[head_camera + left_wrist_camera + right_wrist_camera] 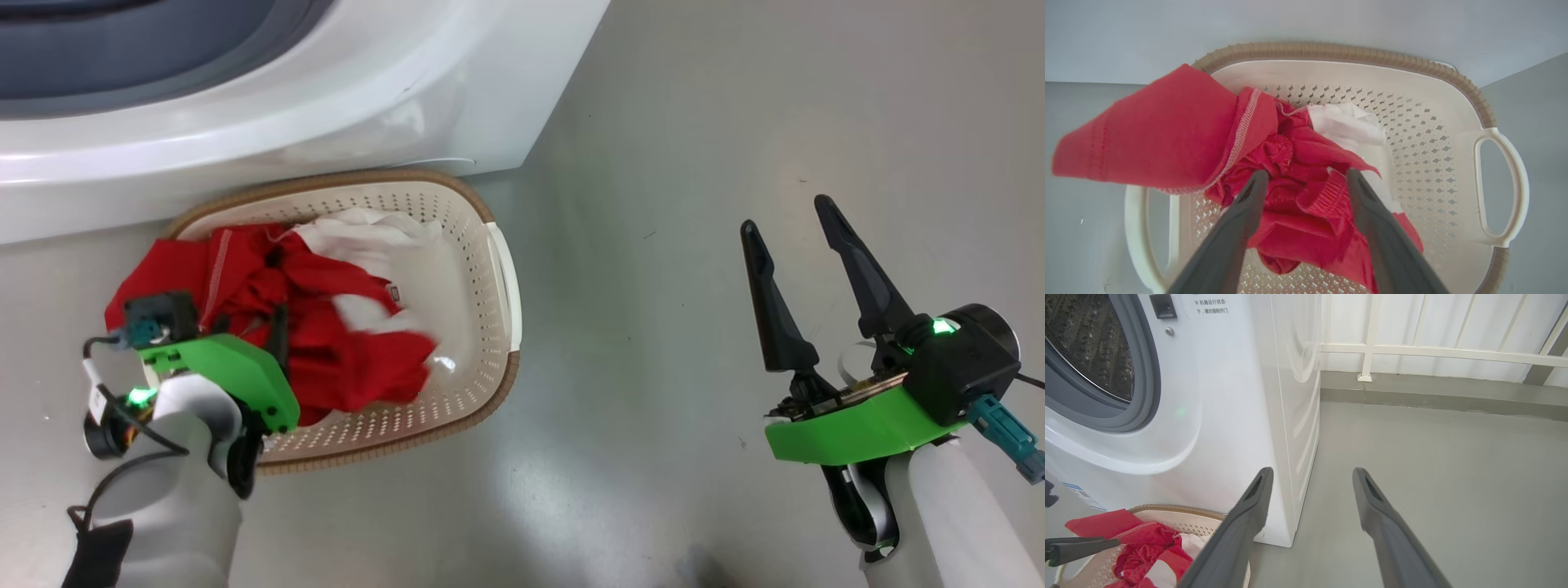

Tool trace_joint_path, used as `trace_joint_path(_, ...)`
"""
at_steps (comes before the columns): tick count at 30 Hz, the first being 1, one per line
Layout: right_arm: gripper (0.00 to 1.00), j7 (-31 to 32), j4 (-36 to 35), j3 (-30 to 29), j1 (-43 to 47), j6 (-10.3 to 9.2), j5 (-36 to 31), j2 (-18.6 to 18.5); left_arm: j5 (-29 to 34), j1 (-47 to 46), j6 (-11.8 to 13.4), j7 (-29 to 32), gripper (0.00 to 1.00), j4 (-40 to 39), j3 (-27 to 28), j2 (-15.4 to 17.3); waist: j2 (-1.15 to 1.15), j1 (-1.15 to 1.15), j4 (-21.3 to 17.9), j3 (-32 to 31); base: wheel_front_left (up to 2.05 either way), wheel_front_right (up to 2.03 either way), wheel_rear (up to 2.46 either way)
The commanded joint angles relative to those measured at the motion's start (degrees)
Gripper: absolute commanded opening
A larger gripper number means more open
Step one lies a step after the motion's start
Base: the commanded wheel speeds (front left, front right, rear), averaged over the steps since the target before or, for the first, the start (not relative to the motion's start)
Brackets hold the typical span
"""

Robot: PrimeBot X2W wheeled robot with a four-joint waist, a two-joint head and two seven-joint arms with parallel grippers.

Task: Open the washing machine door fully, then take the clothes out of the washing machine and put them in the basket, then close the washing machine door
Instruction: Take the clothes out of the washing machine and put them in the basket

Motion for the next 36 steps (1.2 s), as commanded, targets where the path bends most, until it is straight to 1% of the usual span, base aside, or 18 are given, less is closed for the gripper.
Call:
trace_joint_path(1,1.00,-0.4,-1.2,1.3,-0.2,0.26,1.1,-0.2,0.2,-0.4,0.0,-2.3,1.00,-0.4,0.6,2.3,0.00,0.00,0.0,-0.2,0.00,0.00,0.00)
trace_joint_path(7,1.00,-0.4,-0.8,0.8,-0.3,0.26,1.3,-0.2,0.2,0.1,0.2,-6.1,1.00,-0.8,0.5,2.6,0.00,0.00,0.0,-1.6,0.00,0.00,0.00)
trace_joint_path(13,1.00,-0.4,-0.4,-0.1,0.5,0.26,1.1,-0.2,-0.9,2.2,-0.2,-7.4,1.00,-3.1,1.4,1.9,0.00,0.00,0.8,-3.9,0.00,0.00,0.00)
trace_joint_path(16,1.00,-0.4,-0.2,-0.5,0.7,0.26,0.8,-0.2,-1.0,3.9,-0.4,-7.5,1.00,-5.8,1.7,1.6,0.00,0.00,1.7,-5.3,0.00,0.00,0.00)
trace_joint_path(27,1.00,-0.4,1.5,-1.5,2.0,0.26,-1.2,-0.2,2.6,14.7,0.5,-7.6,1.00,-24.9,4.1,0.2,0.00,0.00,6.0,-12.6,0.00,0.00,0.00)
trace_joint_path(32,1.00,-0.4,2.3,-2.9,3.2,0.26,-2.4,-0.2,3.8,20.2,-0.2,-7.6,1.00,-36.2,6.1,-1.0,0.00,0.00,7.6,-16.2,0.00,0.00,0.00)
trace_joint_path(36,1.00,-0.4,3.2,-4.5,4.4,0.26,-2.9,-0.2,6.3,25.2,-0.3,-7.6,1.00,-46.0,7.6,-1.8,0.00,0.00,8.9,-19.4,0.00,0.00,0.00)
